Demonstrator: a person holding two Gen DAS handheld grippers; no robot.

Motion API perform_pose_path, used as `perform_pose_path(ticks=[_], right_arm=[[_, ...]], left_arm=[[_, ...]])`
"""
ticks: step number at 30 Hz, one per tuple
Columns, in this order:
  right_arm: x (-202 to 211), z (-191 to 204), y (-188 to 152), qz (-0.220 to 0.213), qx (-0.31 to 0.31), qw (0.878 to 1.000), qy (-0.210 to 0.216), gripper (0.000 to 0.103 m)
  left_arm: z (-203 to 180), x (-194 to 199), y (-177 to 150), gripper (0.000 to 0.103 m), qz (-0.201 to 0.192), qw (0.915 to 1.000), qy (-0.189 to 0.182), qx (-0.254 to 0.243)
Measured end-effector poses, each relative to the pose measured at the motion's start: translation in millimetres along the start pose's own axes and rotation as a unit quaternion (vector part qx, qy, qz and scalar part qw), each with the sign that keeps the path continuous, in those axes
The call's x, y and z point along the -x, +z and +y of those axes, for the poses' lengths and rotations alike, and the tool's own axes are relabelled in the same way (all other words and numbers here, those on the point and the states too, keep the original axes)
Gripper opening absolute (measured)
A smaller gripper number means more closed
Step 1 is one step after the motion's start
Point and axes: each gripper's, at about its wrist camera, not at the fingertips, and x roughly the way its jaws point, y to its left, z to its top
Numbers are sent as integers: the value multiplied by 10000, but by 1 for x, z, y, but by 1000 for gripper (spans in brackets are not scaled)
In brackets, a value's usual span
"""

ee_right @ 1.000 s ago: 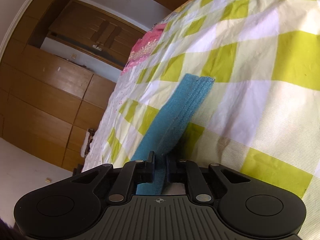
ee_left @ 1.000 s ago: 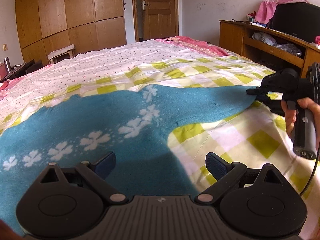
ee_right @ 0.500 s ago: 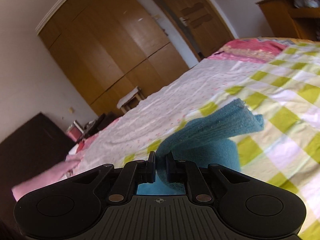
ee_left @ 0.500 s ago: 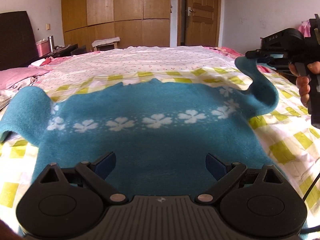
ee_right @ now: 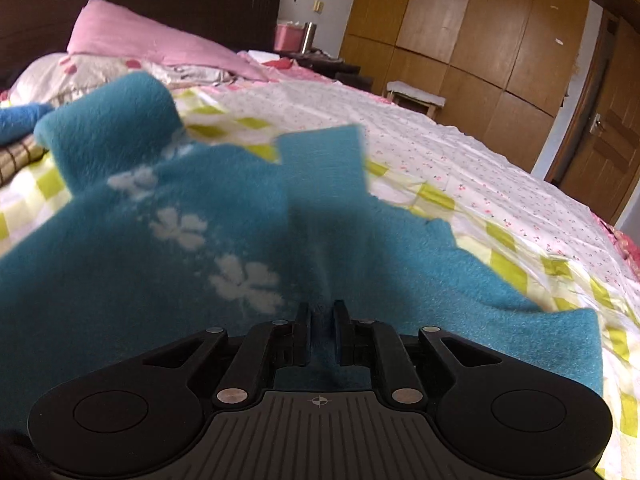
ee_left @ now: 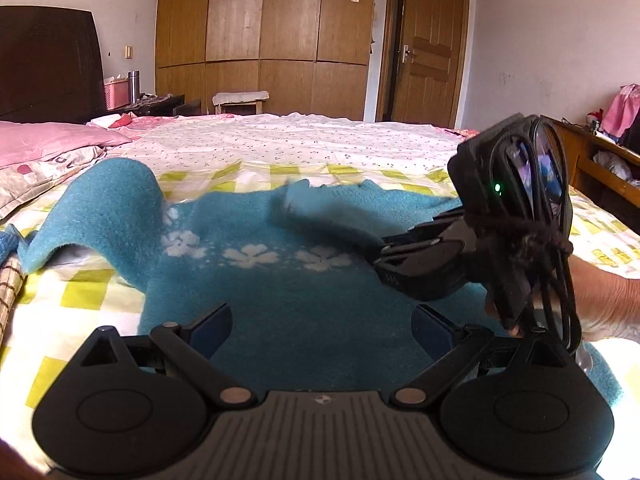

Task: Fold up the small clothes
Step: 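Fold the held sleeve across the sweater body with the right gripper, then grasp the other sleeve with the left gripper and fold it across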

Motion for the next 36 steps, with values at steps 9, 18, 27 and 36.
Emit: perform_pose_path(ticks=[9,18,27,36], right_arm=[[0,10,7,-67,320,9992,-224,16],[-1,12,36,-256,-135,9995,97,10],[-24,25,33,57,-109,9989,457,15],[-6,19,28,-23,-365,9970,675,20]], left_arm=[[13,7,1,101,-113,9997,-41,190],[22,9,1,101,-163,9994,17,303],[35,7,-2,101,-89,9987,146,478],[64,9,3,101,-282,9944,626,799]])
